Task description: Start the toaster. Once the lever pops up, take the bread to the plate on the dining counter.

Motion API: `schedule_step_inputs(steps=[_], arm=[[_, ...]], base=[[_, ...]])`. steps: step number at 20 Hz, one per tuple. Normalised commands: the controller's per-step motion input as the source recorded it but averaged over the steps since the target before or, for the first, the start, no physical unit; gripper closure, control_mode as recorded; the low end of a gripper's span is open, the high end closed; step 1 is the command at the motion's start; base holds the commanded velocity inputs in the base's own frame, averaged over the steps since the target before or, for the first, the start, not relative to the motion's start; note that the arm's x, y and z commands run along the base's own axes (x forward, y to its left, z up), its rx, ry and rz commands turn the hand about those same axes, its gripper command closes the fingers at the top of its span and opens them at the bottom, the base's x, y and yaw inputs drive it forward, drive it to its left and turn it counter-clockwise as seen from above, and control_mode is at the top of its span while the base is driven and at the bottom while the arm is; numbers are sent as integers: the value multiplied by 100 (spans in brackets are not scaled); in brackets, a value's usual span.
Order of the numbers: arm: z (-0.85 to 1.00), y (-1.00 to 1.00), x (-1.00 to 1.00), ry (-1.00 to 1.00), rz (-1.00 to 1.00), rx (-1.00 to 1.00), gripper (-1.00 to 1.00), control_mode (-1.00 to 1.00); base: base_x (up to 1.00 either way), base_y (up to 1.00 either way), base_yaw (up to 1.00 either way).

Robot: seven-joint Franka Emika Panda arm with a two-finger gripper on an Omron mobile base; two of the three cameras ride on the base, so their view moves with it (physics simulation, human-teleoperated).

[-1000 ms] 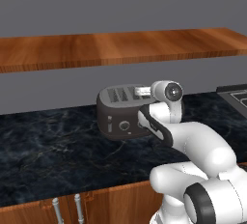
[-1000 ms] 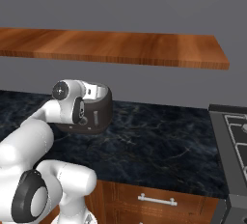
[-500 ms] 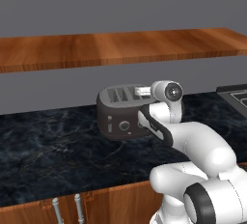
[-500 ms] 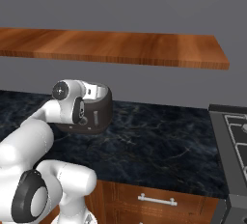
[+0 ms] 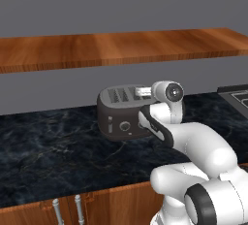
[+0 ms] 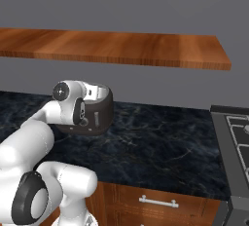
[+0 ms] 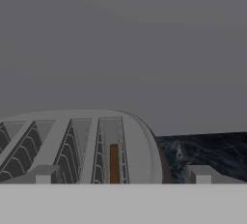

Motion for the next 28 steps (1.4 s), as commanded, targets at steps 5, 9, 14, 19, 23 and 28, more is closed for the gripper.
schedule_step_inputs(steps=[5, 9, 14, 19, 23, 28], arm=[[0, 0, 0, 0, 0, 0, -100, -100], [0, 0, 0, 0, 0, 0, -100, -100], [0, 0, 0, 0, 0, 0, -100, -100], [0, 0, 0, 0, 0, 0, -100, -100], [0, 0, 0, 0, 0, 0, -100, -100], [0, 0, 0, 0, 0, 0, -100, -100]], base=[[0, 0, 0], [0, 0, 0], [0, 0, 0], [0, 0, 0], [0, 0, 0], [0, 0, 0]])
